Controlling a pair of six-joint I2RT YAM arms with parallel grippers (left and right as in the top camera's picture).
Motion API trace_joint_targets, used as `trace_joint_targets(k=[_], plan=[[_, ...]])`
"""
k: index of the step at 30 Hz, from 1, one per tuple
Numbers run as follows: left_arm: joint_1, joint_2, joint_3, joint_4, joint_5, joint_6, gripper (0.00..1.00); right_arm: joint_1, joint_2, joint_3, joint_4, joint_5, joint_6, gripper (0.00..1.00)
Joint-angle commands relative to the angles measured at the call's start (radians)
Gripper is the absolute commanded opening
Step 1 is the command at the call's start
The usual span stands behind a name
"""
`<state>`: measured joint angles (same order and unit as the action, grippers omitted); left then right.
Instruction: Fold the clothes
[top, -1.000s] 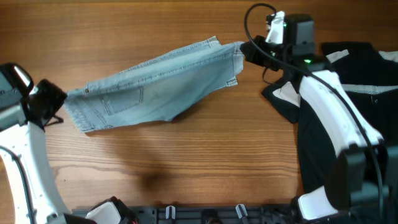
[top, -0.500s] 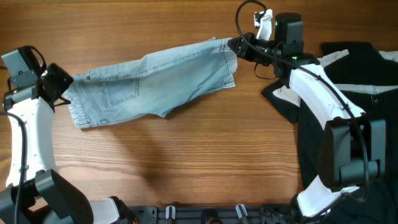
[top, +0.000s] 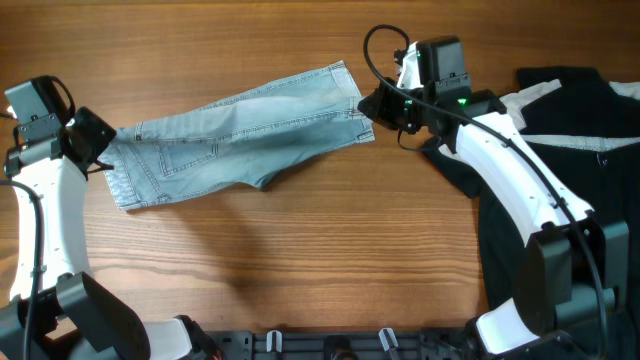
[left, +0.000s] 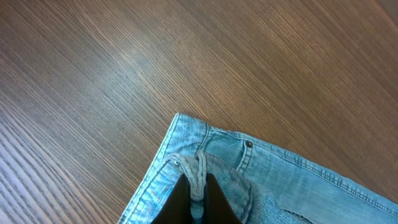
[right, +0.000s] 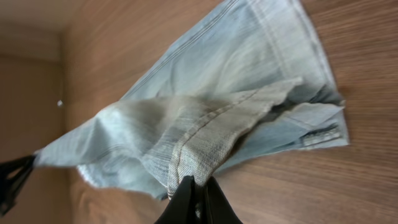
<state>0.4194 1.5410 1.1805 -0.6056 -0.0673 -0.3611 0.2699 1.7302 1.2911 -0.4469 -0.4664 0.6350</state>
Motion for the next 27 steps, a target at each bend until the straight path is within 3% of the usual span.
trace_joint_targets(k=[1,4,8,14,18,23,24,25,26,27], plan=[[0.004,0.004,0.024,0.006,-0.039,-0.013,0.04,0.001,-0.018,0.014,0.081,0.111,0.019,0.06],[0.004,0.004,0.024,0.005,-0.039,-0.013,0.04,0.002,-0.017,0.014,0.172,0.118,0.022,0.06],[0.004,0.002,0.024,-0.013,-0.039,-0.013,0.04,0.002,-0.037,0.014,0.167,0.064,-0.013,0.04],[0.004,-0.058,0.024,-0.063,-0.039,-0.013,0.04,0.028,-0.205,0.014,-0.097,0.152,0.024,0.04],[0.004,-0.055,0.024,-0.072,-0.066,-0.013,0.04,0.029,-0.119,0.01,-0.137,0.151,0.047,0.04],[0.003,-0.048,0.024,-0.044,-0.109,-0.013,0.04,0.028,0.048,0.01,0.039,0.064,0.039,0.05],[0.003,-0.039,0.024,-0.034,-0.109,-0.016,0.05,0.029,0.071,0.01,0.076,0.053,0.044,0.1],[0.003,-0.028,0.024,-0.028,-0.108,-0.023,0.1,0.03,0.101,0.01,0.158,0.053,0.015,0.26],[0.003,-0.008,0.024,0.001,-0.093,-0.025,0.27,0.03,0.117,0.01,0.232,0.051,-0.062,0.54],[0.002,0.008,0.024,0.024,-0.077,-0.025,0.54,0.029,0.128,0.01,0.295,0.081,-0.129,0.72]])
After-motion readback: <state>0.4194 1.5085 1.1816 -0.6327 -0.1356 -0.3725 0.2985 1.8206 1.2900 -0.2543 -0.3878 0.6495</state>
